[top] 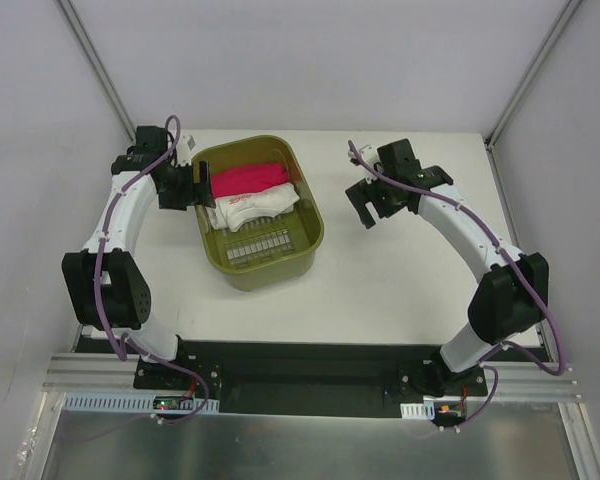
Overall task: Roll the t-shirts
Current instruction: Move the bin to the corner of the board.
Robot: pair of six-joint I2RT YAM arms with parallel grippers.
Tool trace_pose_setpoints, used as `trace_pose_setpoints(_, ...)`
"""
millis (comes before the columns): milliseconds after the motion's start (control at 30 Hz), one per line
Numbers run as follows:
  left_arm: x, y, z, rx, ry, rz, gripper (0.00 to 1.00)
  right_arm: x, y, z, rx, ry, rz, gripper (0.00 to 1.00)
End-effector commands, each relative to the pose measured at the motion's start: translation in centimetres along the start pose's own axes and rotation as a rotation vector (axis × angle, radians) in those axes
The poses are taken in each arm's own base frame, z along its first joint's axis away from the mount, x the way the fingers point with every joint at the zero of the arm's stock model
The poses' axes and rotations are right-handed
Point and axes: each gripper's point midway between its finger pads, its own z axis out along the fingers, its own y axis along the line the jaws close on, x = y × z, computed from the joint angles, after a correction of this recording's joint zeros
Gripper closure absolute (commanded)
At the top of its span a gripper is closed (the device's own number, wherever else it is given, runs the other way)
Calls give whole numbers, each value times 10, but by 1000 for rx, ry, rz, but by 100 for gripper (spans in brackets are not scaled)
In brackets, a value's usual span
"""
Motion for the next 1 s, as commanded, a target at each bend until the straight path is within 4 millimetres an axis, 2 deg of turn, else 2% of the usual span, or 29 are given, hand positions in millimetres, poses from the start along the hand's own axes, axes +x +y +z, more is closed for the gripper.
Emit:
trace_pose_setpoints(0,39,16,-12,-46,181,47,28,-5,-17,-27,99,-53,-45,4)
trace_pose_setpoints(133,48,45,-32,-105,193,88,33,1,-19,-29,107,-43,-49,4)
trace_pose_setpoints(233,48,69,-51,-174,179,230,33,5,-15,-27,82,-27,-44,4)
trace_pose_setpoints(300,53,94,-66,-249,188,346,33,4,-14,-26,72,-29,-39,4)
trace_pose_setpoints(467,70,153,-89,-382,235,497,30,-4,-9,-25,36,-45,-9,4)
trace_pose_setpoints(500,75,177,-101,-444,246,459,29,-5,-8,-26,35,-48,-8,4)
trace_pose_setpoints(567,69,202,-120,-510,222,413,29,-9,-10,-28,39,-62,2,4)
trace_pose_setpoints(600,73,221,-128,-533,222,353,30,-10,-9,-29,35,-64,2,4)
trace_pose_setpoints(667,63,235,-141,-578,186,307,28,-10,-10,-29,37,-67,12,4)
trace_pose_setpoints(733,58,231,-140,-571,156,282,27,-8,-10,-29,37,-62,16,4)
trace_pose_setpoints(767,53,216,-141,-550,105,275,23,-8,-9,-29,34,-63,16,4)
trace_pose_setpoints(800,50,201,-138,-530,86,302,1,-10,-5,-29,6,-73,18,4)
trace_pose_setpoints(833,41,173,-127,-490,68,383,1,-10,-5,-29,5,-72,19,4)
trace_pose_setpoints(900,38,131,-123,-451,11,457,1,-11,-5,-29,6,-78,21,4)
trace_pose_setpoints(933,27,100,-114,-407,-32,530,1,-12,-4,-29,4,-77,24,4)
trace_pose_setpoints(967,20,80,-118,-391,-89,515,1,-12,-4,-30,1,-78,24,4)
